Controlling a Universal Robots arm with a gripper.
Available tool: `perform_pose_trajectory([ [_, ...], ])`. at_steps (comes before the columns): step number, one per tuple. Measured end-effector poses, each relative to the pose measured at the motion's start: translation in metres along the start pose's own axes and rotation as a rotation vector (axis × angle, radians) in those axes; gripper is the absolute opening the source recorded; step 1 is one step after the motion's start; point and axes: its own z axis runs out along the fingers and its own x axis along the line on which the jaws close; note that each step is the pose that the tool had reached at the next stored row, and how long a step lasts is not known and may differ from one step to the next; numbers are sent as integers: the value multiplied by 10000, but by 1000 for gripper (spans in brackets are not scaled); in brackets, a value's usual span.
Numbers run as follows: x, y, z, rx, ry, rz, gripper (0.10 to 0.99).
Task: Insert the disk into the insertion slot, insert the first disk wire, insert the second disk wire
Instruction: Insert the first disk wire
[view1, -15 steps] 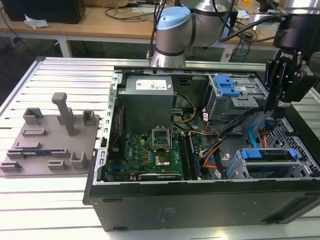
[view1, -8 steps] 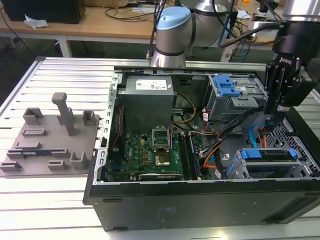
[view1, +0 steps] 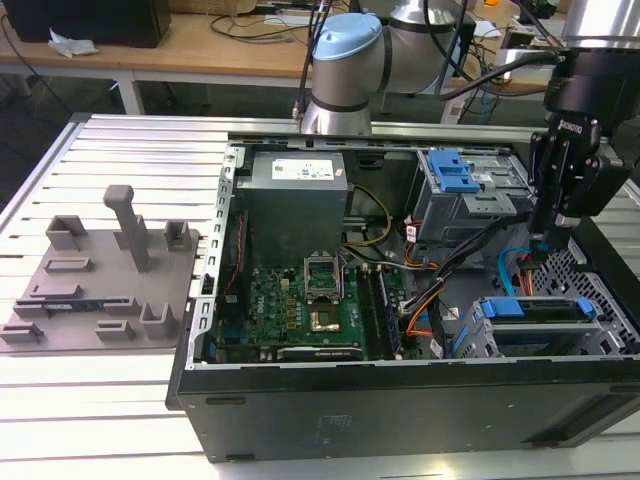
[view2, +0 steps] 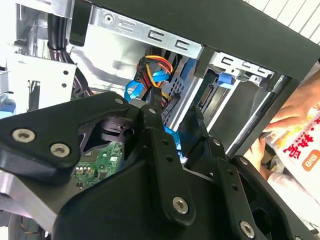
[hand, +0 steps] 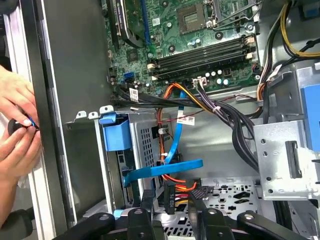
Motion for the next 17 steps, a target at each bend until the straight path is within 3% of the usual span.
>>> perform_pose_trajectory([
  [2, -5, 5, 4, 350, 9, 137, 412],
  [4, -13, 29, 10, 511, 36, 206, 412],
  [12, -61, 71, 36, 504, 93, 360, 412],
  [17, -108, 91, 41, 533, 298, 371, 412],
])
